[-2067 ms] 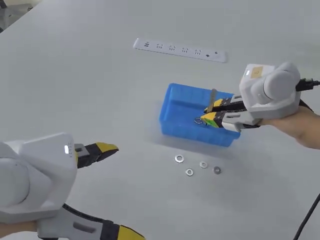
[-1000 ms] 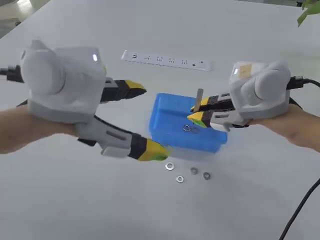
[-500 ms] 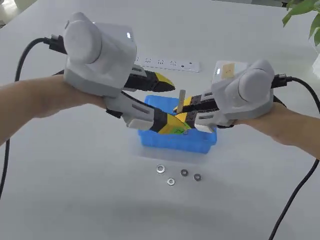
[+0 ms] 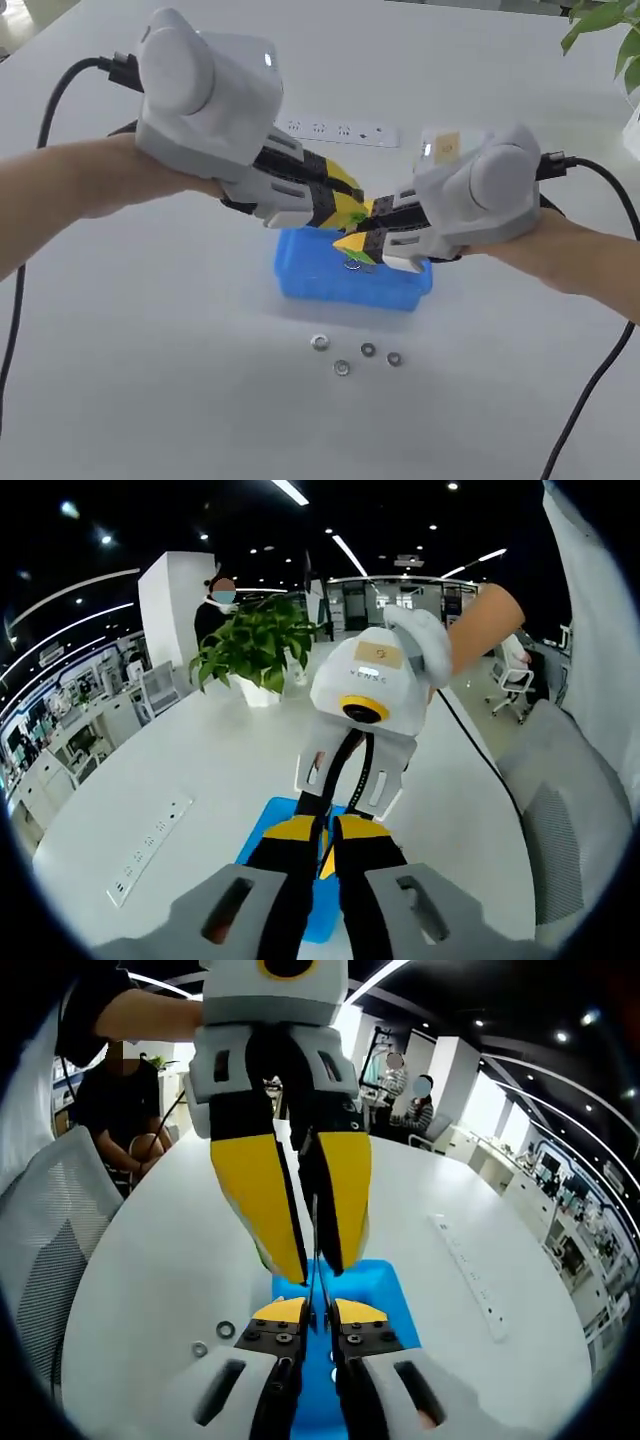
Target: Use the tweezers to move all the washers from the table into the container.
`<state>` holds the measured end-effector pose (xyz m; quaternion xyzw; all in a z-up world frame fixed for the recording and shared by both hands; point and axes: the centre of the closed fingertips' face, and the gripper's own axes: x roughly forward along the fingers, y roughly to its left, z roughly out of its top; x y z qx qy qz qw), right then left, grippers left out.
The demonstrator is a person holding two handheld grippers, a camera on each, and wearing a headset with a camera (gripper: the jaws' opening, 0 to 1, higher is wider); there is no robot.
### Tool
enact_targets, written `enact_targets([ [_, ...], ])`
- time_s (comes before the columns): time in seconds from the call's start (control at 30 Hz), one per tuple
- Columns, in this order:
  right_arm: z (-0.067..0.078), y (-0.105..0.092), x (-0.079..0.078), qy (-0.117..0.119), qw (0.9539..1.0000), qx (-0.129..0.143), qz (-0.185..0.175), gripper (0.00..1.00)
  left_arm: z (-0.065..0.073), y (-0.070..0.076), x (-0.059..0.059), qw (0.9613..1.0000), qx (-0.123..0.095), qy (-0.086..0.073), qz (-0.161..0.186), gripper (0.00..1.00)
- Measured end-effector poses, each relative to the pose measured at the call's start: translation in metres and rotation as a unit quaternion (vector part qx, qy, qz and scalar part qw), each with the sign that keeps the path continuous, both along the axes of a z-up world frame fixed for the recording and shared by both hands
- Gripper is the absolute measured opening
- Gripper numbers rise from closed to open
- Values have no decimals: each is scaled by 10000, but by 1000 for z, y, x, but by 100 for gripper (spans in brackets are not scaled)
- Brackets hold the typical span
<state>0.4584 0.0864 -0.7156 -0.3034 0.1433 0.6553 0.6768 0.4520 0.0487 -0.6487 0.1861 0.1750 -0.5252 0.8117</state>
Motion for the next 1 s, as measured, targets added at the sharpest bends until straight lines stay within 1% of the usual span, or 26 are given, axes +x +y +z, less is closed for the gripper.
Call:
enact_targets([
  [0.03,0,0,0,-3,10000,-5,6,10,-1,1,0,10000,40,-27,-21,8],
  [0.07,0,0,-1,-3,10000,-15,19,10,-1,0,-1,10000,29,16,-36,8],
  [0.1,-1,0,-3,-6,10000,-28,43,10,-1,0,-1,10000,30,17,-27,8],
  [0.13,-1,0,-3,-10,10000,-35,55,10,-1,1,-1,10000,60,-30,-29,8],
  [0.2,0,0,-4,-27,10000,-40,68,10,-1,0,-2,10000,58,-28,-48,8],
  [0.23,0,0,-4,-22,10000,-37,64,10,0,2,0,9997,145,-199,-49,7],
  [0.27,0,0,-4,-25,10000,-35,63,10,0,2,0,9995,180,-257,-76,7],
  [0.33,2,0,-3,-65,10000,-25,39,11,1,1,0,9995,185,-267,-57,6],
  [0.4,3,0,-2,-96,10000,-17,17,12,2,0,-1,9997,120,-196,-76,6],
  [0.43,4,0,-2,-100,9999,-22,15,12,3,1,-1,9997,127,-217,-75,5],
  [0.47,5,0,-2,-162,9999,-33,21,12,4,1,0,9994,143,-289,-78,5],
  [0.5,7,0,-3,-224,9997,-33,46,12,5,1,0,9994,143,-304,-62,5],
  [0.57,9,1,-2,-149,9999,15,-2,13,8,1,0,9994,118,-312,-71,5],
  [0.6,11,1,-2,-111,9999,42,-20,13,9,1,1,9991,166,-379,-79,5],
  [0.63,11,1,-1,-106,9999,52,-38,14,9,2,1,9988,226,-423,-91,5],
  [0.67,12,1,-1,-103,9999,59,-59,18,9,2,1,9988,231,-418,-94,5],
  [0.7,13,1,-1,-99,9999,60,-71,22,10,3,2,9984,270,-484,-97,5],
  [0.73,13,1,-2,-78,9999,56,-95,25,10,3,1,9984,284,-486,-100,5],
  [0.83,14,1,-4,-78,9999,61,-80,26,14,4,1,9980,297,-544,-87,5],
  [0.93,11,-1,-9,-104,9999,-25,-42,30,17,5,2,9977,338,-587,-40,5],
  [1.0,10,-4,-9,-124,9999,-63,-57,32,19,6,2,9976,341,-597,-29,5],
])
